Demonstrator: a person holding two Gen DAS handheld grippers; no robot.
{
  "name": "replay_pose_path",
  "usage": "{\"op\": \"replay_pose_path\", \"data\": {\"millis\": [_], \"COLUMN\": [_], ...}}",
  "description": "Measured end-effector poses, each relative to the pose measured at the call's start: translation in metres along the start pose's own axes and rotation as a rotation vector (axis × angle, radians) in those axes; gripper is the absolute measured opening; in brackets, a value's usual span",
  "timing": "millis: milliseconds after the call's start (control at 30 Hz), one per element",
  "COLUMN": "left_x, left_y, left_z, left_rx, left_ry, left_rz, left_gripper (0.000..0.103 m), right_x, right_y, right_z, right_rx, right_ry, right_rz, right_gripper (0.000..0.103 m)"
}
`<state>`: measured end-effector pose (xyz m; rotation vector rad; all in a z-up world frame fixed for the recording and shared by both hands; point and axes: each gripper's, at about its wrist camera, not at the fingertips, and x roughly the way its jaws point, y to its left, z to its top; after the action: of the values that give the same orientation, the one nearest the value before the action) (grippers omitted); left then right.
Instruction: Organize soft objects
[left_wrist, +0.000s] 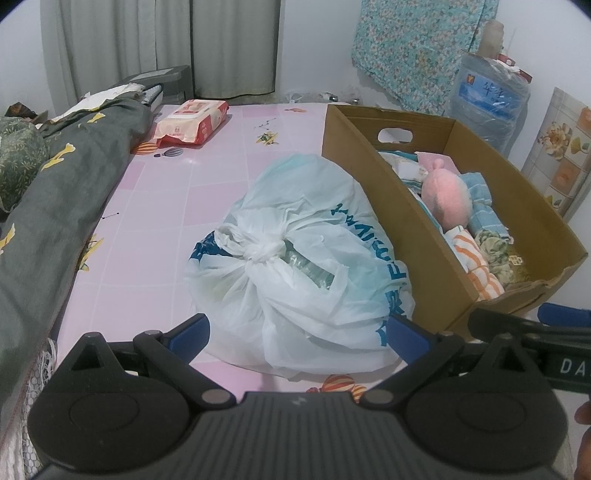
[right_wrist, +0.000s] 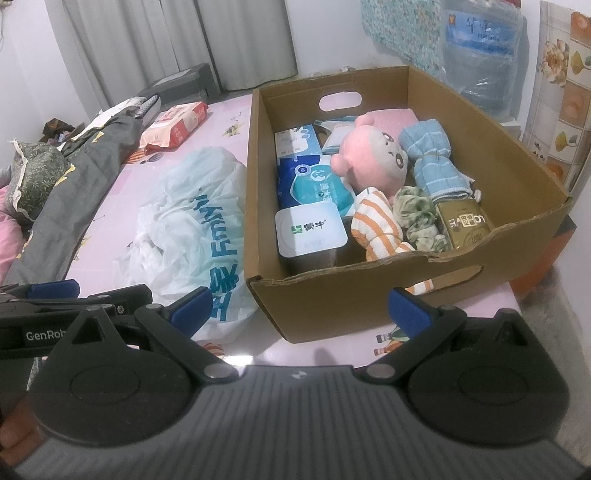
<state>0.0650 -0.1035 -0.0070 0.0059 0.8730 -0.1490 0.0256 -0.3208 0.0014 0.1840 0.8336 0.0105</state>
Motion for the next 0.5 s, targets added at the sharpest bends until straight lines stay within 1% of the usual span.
{"op": "replay_pose_path", "data": {"millis": [500], "left_x": [0.0001], "left_y": [0.0008], "left_z": [0.0019], "left_rx": [-0.009], "left_ry": [0.002], "left_rz": [0.004], "left_gripper": [0.102], "right_x": [0.0021], "right_y": [0.0031], "right_z": [0.0004], "right_rx": [-0.004], "right_ry": [0.004], "right_rz": [0.0], "right_gripper": [0.102]}}
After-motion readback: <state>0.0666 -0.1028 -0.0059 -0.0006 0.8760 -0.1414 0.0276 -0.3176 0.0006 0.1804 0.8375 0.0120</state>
